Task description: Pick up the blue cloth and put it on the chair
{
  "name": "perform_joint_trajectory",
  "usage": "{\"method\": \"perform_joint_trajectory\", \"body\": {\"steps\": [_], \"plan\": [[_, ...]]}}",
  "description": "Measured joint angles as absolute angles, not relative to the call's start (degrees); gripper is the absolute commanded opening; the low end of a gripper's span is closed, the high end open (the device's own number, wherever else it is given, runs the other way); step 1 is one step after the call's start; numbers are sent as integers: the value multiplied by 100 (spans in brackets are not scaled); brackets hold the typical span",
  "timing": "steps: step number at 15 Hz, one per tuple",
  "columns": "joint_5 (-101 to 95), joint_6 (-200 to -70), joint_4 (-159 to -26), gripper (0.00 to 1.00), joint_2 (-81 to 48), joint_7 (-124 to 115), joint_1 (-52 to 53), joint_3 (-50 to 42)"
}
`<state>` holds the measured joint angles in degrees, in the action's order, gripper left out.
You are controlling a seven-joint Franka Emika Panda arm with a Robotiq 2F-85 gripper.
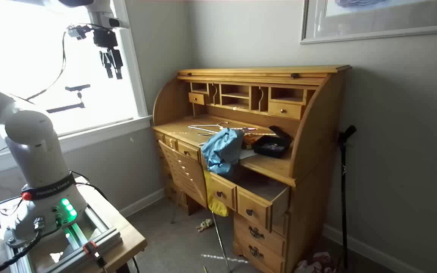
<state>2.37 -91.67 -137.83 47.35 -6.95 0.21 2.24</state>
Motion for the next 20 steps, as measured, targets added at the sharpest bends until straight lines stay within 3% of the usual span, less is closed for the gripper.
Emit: {"method": "perform_joint_trajectory", "body": {"steps": [15,20], "plan": [[237,-9225,-13797,100,4700,-695,8,217],[237,-10451,-14145,100,4322,-758,-159,154]]}}
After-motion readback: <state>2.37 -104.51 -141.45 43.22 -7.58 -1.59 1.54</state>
